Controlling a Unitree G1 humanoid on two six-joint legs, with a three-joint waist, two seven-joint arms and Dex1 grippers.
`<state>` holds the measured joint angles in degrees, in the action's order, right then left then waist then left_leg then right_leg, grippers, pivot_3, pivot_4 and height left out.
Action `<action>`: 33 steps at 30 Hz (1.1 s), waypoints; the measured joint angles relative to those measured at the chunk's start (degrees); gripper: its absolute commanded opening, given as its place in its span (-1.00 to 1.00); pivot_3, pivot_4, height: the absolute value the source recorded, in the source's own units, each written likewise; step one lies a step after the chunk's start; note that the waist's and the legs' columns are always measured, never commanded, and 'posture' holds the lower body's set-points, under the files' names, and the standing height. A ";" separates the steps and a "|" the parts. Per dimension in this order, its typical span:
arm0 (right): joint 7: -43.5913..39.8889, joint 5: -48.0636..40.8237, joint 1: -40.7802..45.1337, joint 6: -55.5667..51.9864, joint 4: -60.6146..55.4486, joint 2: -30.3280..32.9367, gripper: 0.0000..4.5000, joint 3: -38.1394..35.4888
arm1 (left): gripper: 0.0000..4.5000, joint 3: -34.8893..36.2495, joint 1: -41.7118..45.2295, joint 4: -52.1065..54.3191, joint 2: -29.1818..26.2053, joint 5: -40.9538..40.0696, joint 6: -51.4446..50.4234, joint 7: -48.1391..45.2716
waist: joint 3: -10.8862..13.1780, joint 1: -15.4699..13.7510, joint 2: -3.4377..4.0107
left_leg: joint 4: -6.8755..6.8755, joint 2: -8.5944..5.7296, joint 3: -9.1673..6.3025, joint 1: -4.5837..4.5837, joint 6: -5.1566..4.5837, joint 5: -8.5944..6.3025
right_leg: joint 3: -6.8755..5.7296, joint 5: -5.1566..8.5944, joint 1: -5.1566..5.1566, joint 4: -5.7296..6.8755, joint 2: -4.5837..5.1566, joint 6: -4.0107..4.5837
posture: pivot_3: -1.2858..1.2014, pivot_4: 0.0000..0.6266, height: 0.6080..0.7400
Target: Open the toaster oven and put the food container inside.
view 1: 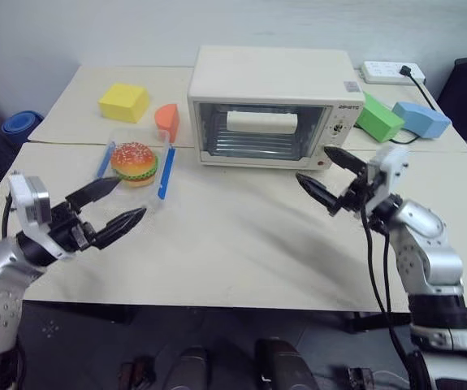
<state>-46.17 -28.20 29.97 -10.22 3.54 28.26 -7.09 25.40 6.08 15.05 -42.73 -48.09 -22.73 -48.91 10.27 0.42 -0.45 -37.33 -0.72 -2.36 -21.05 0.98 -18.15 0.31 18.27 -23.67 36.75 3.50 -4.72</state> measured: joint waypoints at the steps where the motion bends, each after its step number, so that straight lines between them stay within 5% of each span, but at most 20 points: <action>1: -0.37 0.10 1.82 0.01 1.79 -0.28 0.99 0.14 | 1.00 -0.40 1.11 -0.57 -0.02 0.00 -0.38 -0.27 | 0.00 0.02 0.00 | 0.00 0.00 0.00 -0.04 0.09 0.05 | 0.00 0.00 -0.03 0.00 0.00 0.00 | 0.03 -0.52 1.00; 14: -6.58 4.26 13.63 5.72 16.82 -6.47 0.99 2.91 | 1.00 -2.44 4.42 1.06 3.17 -2.06 -5.15 0.29 | 0.00 1.25 0.00 | 0.00 -0.01 0.00 -0.18 0.11 0.05 | -0.02 -0.01 -0.06 0.10 0.01 -0.02 | 0.03 -0.52 1.00; 24: -11.40 4.25 6.09 6.48 10.05 -6.19 0.99 4.05 | 1.00 -2.58 3.23 1.78 3.37 -2.19 -6.76 0.15 | 0.01 1.15 0.00 | -0.06 0.00 -0.02 -0.17 0.13 0.07 | -0.01 -0.01 -0.09 0.09 0.01 -0.02 | 0.03 -0.52 1.00; 27: -12.85 5.42 3.31 6.75 7.84 -5.53 1.00 5.26 | 0.79 -2.92 8.52 -1.75 3.43 -2.01 -6.77 1.26 | 0.01 1.31 0.00 | -0.13 -0.01 0.06 -0.14 0.12 0.06 | 0.03 -0.01 -0.10 0.10 0.00 -0.02 | 0.03 -0.52 1.00; 33: -12.38 8.01 0.13 9.95 5.57 -4.73 1.00 6.17 | -0.01 -7.20 20.32 -14.94 4.98 4.26 -3.84 1.57 | 0.01 1.09 0.00 | -0.08 0.02 0.00 -0.14 0.28 0.16 | -0.03 -0.01 -0.17 0.19 -0.08 -0.02 | 0.03 -0.52 1.00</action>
<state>-58.55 -20.19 30.09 -0.27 9.12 23.54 -0.92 18.21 26.40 0.11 -37.76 -43.83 -26.57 -47.34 10.29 1.52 -0.45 -37.41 -0.71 -2.36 -21.20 1.25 -17.99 0.28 18.26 -23.84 36.94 3.42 -4.74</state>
